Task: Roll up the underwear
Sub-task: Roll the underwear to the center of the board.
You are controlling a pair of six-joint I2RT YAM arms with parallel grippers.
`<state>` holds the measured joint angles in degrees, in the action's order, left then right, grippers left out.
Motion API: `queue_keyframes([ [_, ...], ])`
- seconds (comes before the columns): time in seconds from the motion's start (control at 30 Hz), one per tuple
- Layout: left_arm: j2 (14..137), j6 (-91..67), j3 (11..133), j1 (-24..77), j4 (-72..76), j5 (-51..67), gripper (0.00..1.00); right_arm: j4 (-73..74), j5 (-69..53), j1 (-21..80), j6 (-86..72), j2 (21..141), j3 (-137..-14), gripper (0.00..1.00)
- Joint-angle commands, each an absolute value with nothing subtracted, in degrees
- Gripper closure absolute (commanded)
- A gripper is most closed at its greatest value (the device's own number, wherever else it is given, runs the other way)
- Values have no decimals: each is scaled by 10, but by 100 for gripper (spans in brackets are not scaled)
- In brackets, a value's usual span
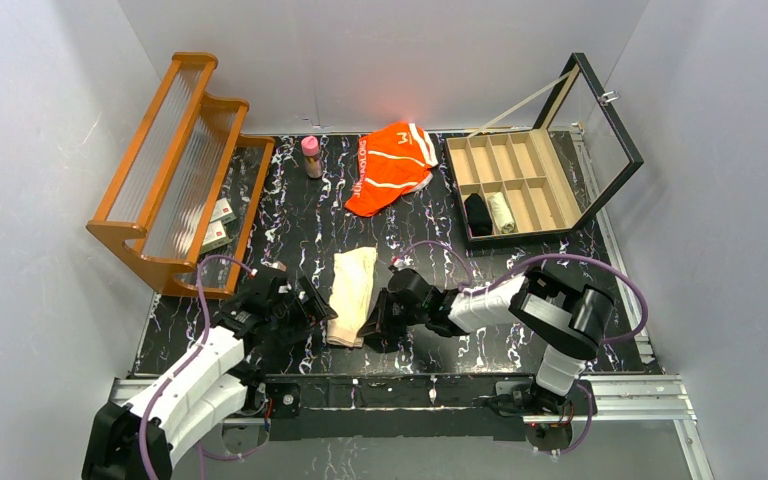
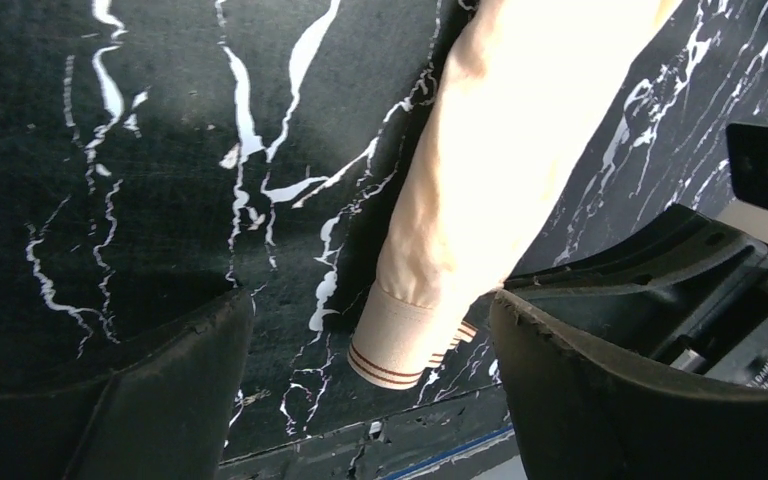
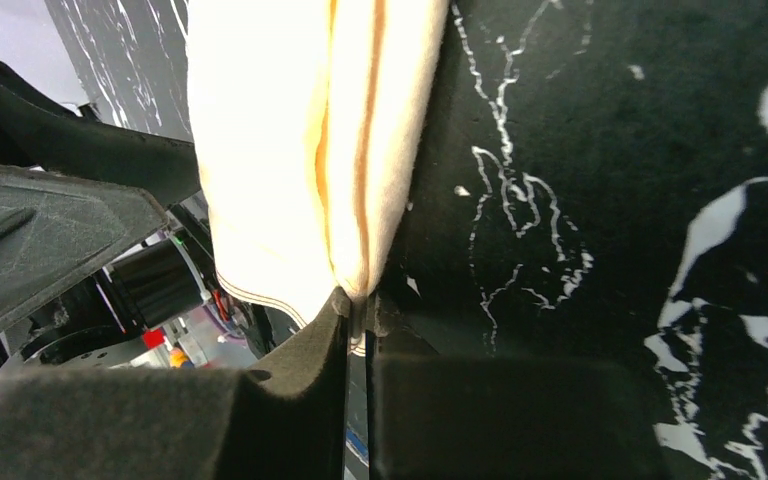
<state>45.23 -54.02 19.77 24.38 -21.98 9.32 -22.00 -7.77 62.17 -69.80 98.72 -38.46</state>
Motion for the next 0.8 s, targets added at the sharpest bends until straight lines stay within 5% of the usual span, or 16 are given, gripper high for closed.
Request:
queue_keyframes([
  [0.0, 473, -539, 179, 243, -200, 118, 17, -190, -74, 601, -680, 992, -344, 93],
  [0.2, 467, -548, 146, 246, -167, 142, 35, -207, -102, 592, -678, 1016, -337, 93],
  [0.77, 487, -545, 107, 269, -115, 163, 58, -235, -104, 589, -690, 1027, -322, 92],
])
